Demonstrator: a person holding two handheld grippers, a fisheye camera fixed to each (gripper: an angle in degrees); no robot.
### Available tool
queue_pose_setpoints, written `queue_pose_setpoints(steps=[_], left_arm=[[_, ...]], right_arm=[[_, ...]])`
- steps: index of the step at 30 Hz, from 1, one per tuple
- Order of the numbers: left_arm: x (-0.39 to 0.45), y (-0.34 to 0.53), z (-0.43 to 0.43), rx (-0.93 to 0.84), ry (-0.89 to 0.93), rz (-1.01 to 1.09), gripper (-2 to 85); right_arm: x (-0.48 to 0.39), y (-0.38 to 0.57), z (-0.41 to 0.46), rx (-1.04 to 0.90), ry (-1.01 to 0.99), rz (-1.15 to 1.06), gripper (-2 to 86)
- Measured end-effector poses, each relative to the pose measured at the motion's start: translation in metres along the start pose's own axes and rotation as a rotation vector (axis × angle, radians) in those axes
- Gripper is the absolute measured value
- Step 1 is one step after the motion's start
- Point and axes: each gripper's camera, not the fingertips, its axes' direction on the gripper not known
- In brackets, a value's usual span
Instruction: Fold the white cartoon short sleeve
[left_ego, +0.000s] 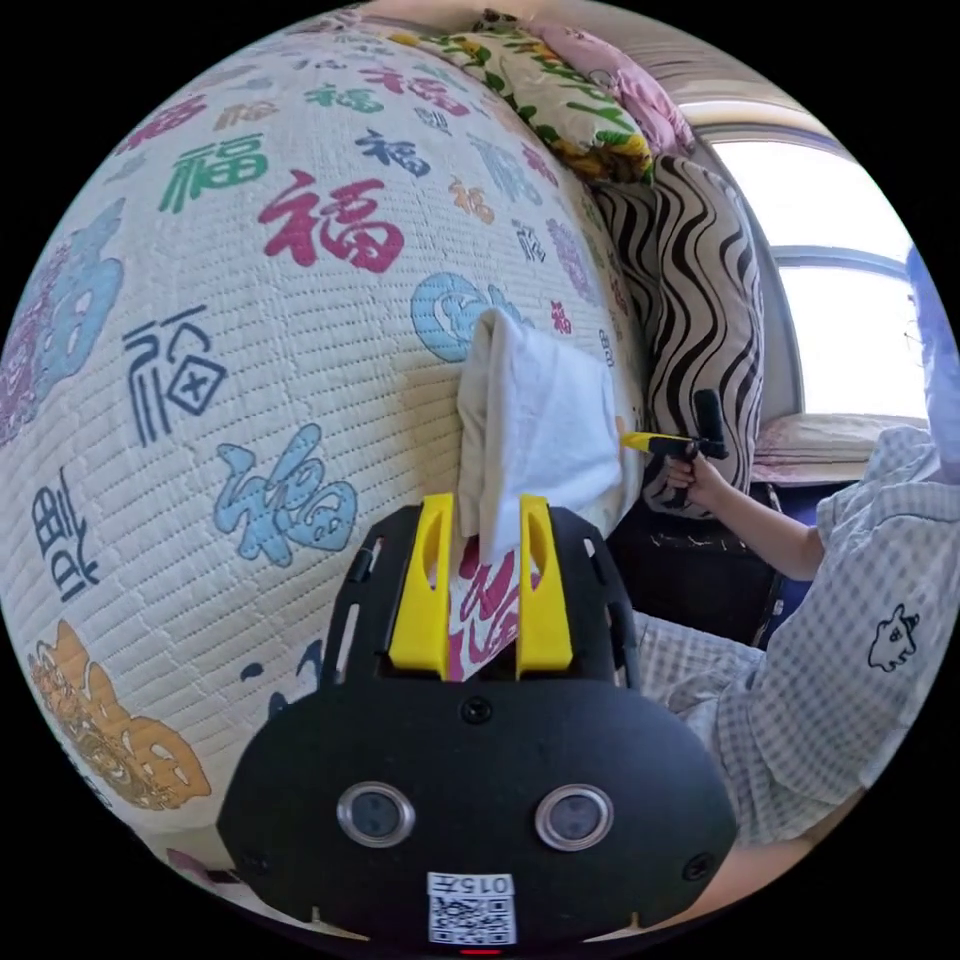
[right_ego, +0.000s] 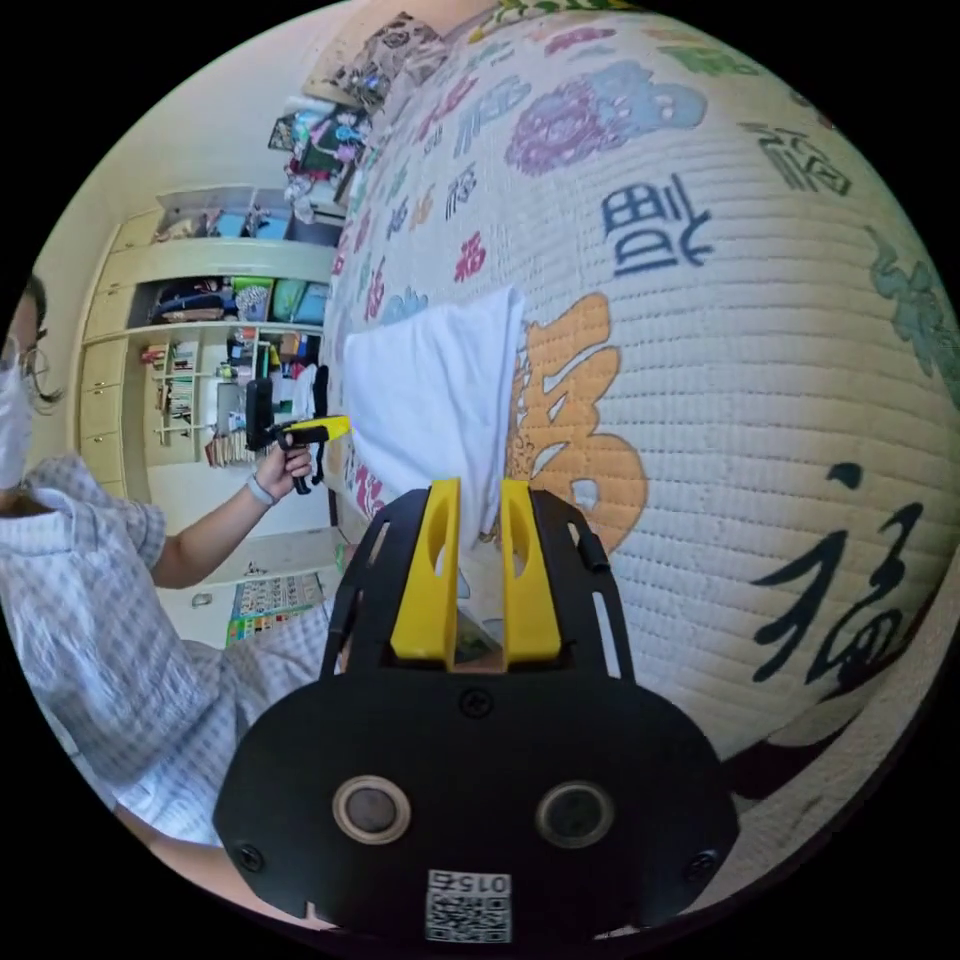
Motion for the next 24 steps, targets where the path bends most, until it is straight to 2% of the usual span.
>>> queue_pose_setpoints(steps=[3,5,8,11,14,18,24], left_arm=[[-0.012,0.013,-0.047,0.109,0.051,0.005,13.8],[-0.029,0.009,-0.062,0.146,0.142,0.008,15.2],[-0.046,-0.012,-0.055,0.126,0.309,0.022,15.2],[-0.040,-0.035,-0.058,0.083,0.370,0.124,13.8],[-0.029,-0.052,-0.060,0.028,0.476,0.173,11.4],[-0.028,-0.058,-0.084,-0.011,0.508,0.164,6.8],[-0.022,-0.012,-0.183,0.011,0.543,0.169,5.0]], right_arm=[[0.011,-0.001,0.001,0.087,-0.057,-0.011,10.8],[0.024,-0.013,0.019,0.089,-0.189,-0.016,11.2],[0.030,-0.032,0.053,0.066,-0.316,-0.061,10.7],[0.022,-0.054,0.086,0.062,-0.407,-0.115,10.5],[0.006,-0.076,0.123,-0.014,-0.443,-0.160,7.2],[-0.015,-0.090,0.152,-0.071,-0.385,-0.151,3.6],[-0.087,-0.091,0.184,-0.057,-0.355,-0.140,0.6]])
